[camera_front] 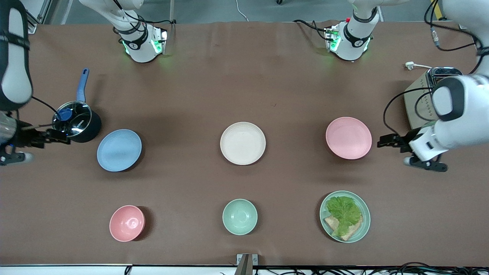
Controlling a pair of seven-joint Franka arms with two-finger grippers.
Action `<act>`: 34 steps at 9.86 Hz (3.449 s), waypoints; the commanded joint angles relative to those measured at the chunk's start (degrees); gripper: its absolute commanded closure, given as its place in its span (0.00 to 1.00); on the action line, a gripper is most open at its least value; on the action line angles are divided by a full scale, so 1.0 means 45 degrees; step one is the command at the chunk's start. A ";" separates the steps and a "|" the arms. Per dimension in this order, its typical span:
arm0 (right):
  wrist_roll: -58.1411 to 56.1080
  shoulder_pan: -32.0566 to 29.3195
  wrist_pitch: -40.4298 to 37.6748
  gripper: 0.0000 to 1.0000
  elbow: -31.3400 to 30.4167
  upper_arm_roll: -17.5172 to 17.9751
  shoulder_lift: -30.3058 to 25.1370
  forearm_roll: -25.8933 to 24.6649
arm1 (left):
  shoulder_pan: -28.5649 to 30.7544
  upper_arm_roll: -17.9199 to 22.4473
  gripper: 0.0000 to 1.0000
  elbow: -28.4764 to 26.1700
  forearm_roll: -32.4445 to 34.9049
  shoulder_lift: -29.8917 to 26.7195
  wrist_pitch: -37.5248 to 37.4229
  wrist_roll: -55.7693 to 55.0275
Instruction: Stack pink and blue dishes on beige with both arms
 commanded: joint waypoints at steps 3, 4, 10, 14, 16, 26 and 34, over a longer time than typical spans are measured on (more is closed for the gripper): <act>-0.3808 -0.0307 0.4228 0.00 -0.2800 -0.0570 0.1313 0.2926 | 0.0048 -0.0010 0.11 -0.1175 -0.0232 0.1866 0.0868 0.1321; -0.4354 -0.0307 0.4781 0.00 -0.3096 -0.0570 0.1626 0.3550 | 0.0048 -0.0010 0.20 -0.1156 -0.0251 0.2220 0.0869 0.1442; -0.6040 -0.0268 0.5645 0.33 -0.3742 -0.0590 0.2782 0.6192 | 0.0224 -0.0010 1.00 -0.1078 -0.0232 0.2341 0.1006 0.1541; -0.5438 -0.0209 0.5470 0.99 -0.3628 -0.0609 0.2743 0.6584 | 0.0185 -0.1428 1.00 -0.1058 -0.0251 0.0704 0.0361 -0.0327; -0.4734 0.0333 0.3490 0.99 -0.2559 -0.1675 0.2548 0.6312 | 0.0146 -0.3670 1.00 -0.0980 -0.0213 0.0835 0.0670 -0.3384; 0.5553 0.2798 -0.2776 0.99 0.1593 -0.1163 -0.0065 0.3713 | -0.1551 -0.8174 0.91 0.1129 0.5509 0.4665 0.4209 -1.6385; 1.0987 0.2798 0.3816 0.99 -0.3854 0.5652 -0.2122 0.3225 | -0.0752 -0.6149 0.00 0.0192 0.5843 -0.0385 0.1231 -1.3094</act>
